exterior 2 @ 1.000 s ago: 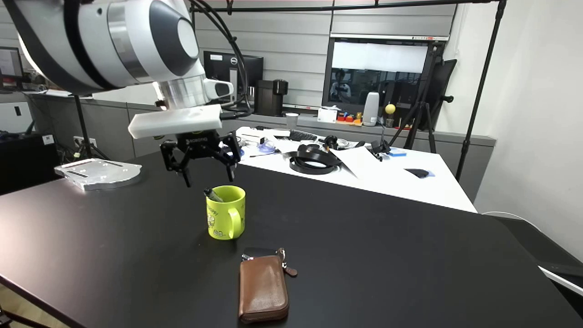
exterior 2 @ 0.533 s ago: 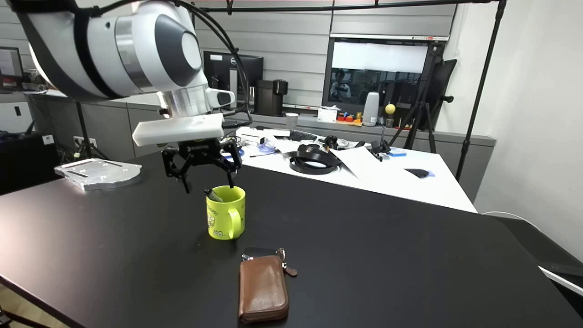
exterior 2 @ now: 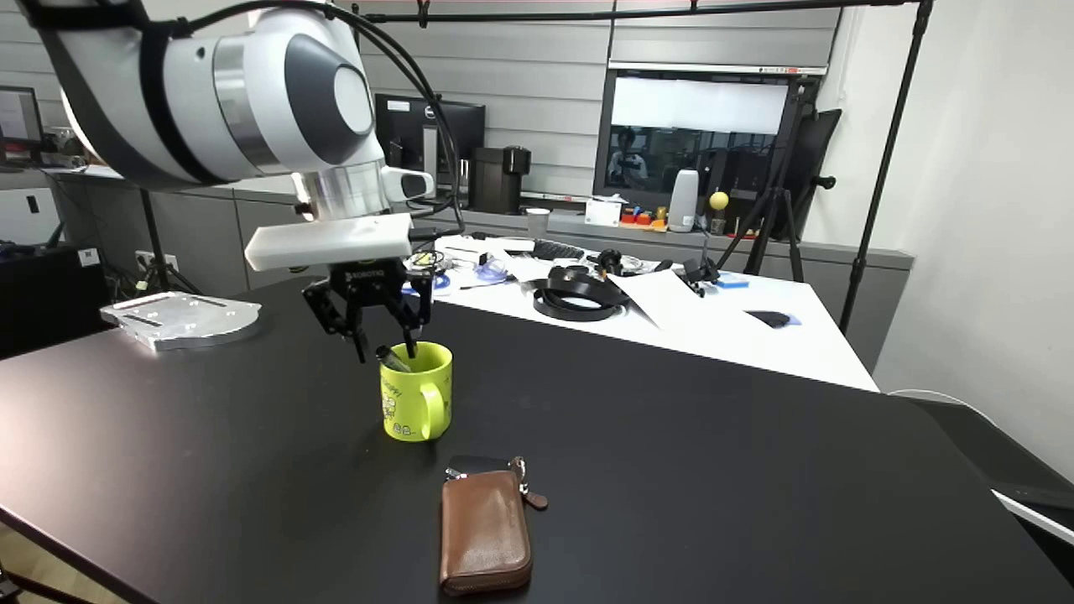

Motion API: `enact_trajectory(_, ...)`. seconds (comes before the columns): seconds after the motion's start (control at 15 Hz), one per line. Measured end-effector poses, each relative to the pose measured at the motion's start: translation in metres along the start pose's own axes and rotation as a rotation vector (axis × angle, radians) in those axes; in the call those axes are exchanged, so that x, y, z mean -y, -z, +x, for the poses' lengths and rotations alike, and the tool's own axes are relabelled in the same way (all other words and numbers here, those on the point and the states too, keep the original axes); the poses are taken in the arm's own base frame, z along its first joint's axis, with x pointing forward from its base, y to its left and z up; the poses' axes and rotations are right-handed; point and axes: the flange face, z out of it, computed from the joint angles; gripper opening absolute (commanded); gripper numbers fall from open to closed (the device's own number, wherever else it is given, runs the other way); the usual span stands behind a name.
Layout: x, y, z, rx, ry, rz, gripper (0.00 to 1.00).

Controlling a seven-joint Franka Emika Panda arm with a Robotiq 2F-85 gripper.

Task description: Take the marker out of the green cup and place it on the table

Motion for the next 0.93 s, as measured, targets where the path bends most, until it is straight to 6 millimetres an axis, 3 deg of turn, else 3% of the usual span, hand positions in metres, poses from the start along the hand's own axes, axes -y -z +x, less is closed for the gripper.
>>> enact_trajectory(0.27,-0.003,0.000,-0.001,0.004,-0.019,0.003,0.03)
enact_trajectory(0.93,-0.014,0.026,0.004,-0.013,-0.068,-0.001,0.06)
